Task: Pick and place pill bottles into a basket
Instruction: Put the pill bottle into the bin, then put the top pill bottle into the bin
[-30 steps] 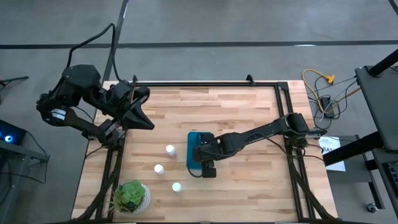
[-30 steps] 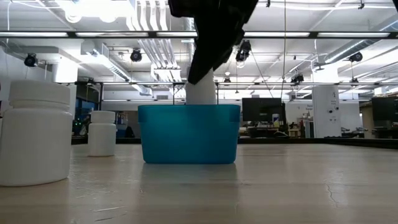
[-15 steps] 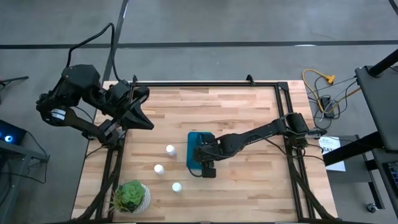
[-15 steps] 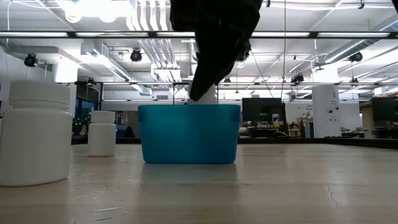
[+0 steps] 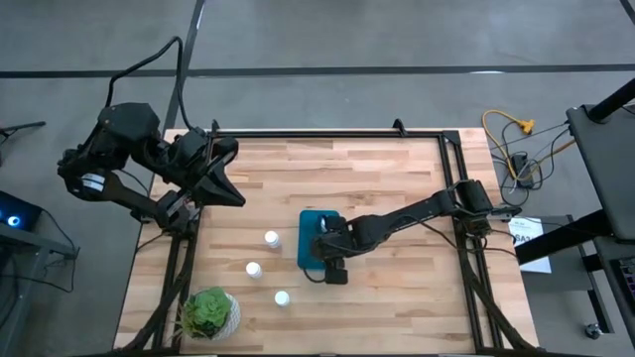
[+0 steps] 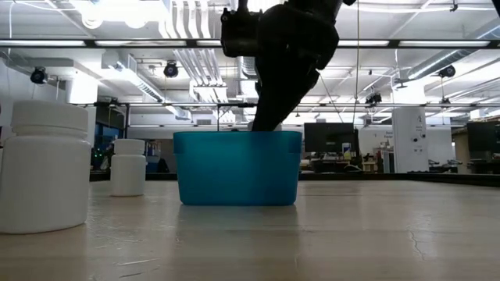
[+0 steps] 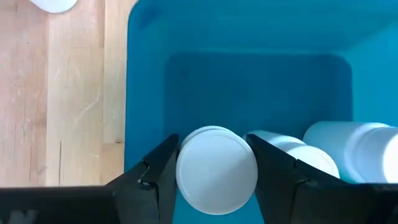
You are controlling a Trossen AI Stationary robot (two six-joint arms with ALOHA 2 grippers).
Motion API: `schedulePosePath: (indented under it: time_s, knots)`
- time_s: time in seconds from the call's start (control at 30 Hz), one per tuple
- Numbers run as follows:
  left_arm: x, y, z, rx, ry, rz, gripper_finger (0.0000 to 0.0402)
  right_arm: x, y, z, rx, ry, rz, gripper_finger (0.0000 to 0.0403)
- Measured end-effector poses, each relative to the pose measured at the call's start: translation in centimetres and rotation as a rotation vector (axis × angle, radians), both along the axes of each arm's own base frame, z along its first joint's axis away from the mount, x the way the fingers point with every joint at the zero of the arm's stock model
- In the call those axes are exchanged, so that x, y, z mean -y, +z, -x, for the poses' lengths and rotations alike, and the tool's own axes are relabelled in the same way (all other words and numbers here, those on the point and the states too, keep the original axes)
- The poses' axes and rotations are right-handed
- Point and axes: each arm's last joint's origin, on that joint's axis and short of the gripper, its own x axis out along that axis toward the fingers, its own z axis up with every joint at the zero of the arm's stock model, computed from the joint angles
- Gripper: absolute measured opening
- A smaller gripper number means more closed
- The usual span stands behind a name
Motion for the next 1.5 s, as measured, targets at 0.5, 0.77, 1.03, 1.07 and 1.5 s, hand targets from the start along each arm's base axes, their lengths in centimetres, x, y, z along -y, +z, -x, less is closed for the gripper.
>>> schedulePosePath:
  time_s: [0.5,0.77,1.03,1.07,1.5]
  knots:
    - [0.0,0.0,-0.1,0.002,0.005,-0.009,0.0,0.0,0.1,0.0,-0.001,0.001,0.0,0.0244]
    - [0.0,0.0,-0.1,0.002,0.006,-0.008,0.0,-0.1,1.6,-0.5,0.046,0.038,0.005,0.0231]
    - [0.0,0.0,-0.1,0.0,0.007,-0.006,0.0,-0.4,4.2,-1.5,0.126,0.036,-0.011,0.0228]
    - [0.0,-0.1,-0.1,-0.003,0.005,-0.003,0.0,-0.4,4.5,-1.7,0.138,0.029,-0.017,0.0227]
    - [0.6,-0.5,2.6,-0.084,-0.183,0.016,0.0,0.5,9.7,-1.8,0.199,-0.178,0.112,0.0224]
